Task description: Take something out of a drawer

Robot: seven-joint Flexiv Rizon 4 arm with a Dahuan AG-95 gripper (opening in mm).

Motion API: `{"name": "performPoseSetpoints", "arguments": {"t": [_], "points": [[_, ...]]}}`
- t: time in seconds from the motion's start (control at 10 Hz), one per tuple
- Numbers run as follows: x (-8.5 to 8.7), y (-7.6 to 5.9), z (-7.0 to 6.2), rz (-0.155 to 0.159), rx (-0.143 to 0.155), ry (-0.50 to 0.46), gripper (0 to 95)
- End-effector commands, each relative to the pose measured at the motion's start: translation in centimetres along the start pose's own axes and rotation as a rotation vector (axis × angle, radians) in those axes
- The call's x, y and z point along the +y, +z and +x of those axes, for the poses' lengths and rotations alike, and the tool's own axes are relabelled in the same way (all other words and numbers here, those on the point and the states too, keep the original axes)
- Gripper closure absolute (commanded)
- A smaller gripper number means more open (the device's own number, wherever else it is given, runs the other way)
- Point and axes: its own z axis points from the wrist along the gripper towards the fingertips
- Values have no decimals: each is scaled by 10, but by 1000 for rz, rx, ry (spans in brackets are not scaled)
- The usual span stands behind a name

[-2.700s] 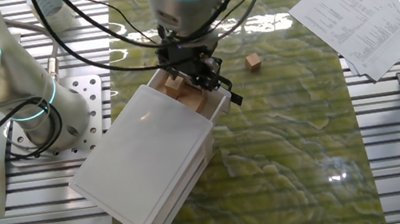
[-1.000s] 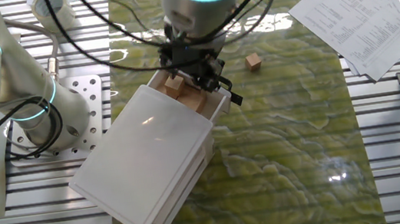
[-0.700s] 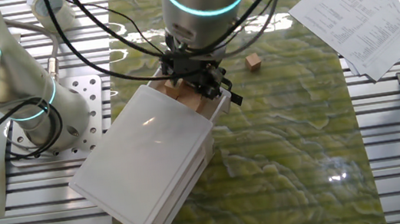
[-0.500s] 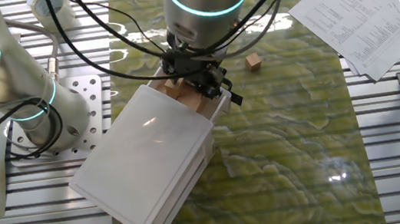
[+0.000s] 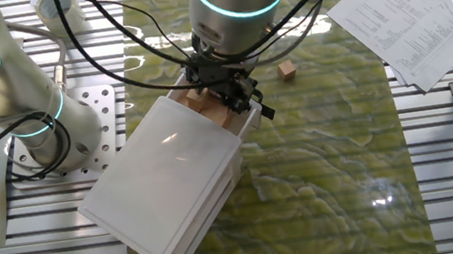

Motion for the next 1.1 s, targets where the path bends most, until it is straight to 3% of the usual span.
{"name": "performPoseSetpoints", "arguments": {"t": [0.1, 0.2, 0.8, 1.1], "points": [[8, -5, -11, -29, 5, -51, 380], [11, -7, -16, -33, 5, -60, 380], [7, -5, -10, -51, 27, -102, 380], [7, -5, -10, -28, 41, -29, 380]]}}
